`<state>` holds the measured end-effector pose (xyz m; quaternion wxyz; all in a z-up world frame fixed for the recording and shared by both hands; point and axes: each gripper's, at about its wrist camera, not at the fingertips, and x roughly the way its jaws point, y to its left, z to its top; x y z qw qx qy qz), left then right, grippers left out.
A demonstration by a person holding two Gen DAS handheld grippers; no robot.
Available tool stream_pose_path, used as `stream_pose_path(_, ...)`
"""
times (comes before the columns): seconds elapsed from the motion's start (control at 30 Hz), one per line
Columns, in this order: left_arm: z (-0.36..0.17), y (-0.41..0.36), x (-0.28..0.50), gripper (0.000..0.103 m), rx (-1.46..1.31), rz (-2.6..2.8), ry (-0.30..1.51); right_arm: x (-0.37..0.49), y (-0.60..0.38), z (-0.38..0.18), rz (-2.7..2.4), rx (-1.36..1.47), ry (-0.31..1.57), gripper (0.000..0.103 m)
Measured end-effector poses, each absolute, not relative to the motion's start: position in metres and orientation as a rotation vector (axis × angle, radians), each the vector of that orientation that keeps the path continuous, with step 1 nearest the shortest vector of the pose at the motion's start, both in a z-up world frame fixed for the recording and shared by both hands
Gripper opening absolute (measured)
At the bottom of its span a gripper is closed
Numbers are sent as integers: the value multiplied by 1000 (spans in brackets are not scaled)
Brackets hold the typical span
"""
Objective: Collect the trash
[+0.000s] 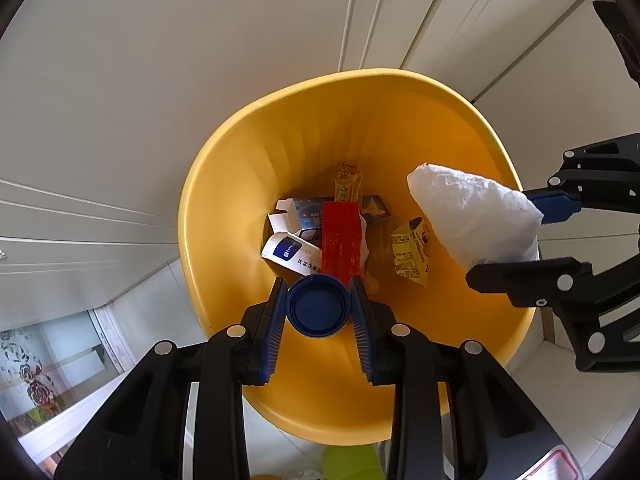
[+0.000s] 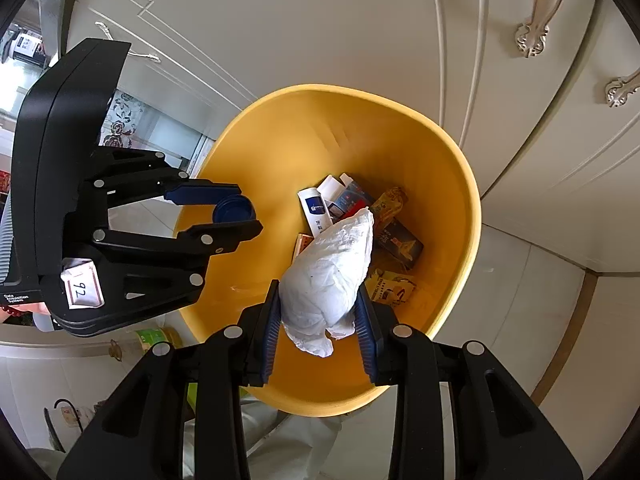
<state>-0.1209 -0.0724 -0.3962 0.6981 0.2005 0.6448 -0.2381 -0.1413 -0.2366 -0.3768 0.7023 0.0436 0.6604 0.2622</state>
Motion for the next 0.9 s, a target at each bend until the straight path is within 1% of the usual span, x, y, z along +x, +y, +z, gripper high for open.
stream_pose_path(0.03,-395,-72,-121,43,443,-527,1437,-141,-237,-375,587,108,1466,51)
stream_pose_path(0.07,-394,-71,-120,48,437,-523,1435,-142,-238,-373,585,107,1458,56)
stream_pose_path(0.1,-393,-70,-120,57,434,-518,1429,-141,-237,-375,584,107,1454,58)
stream_pose_path(0.13,-392,-69,-120,59,436,-510,1421,-141,-238,-375,584,112,1453,59)
stream_pose_path(0.57,-385,-60,-118,59,434,-494,1411,-142,-236,-369,582,99,1449,59)
stream_pose_path(0.9,-370,-55,-119,59,394,-453,1404,-149,-240,-350,530,94,1421,59)
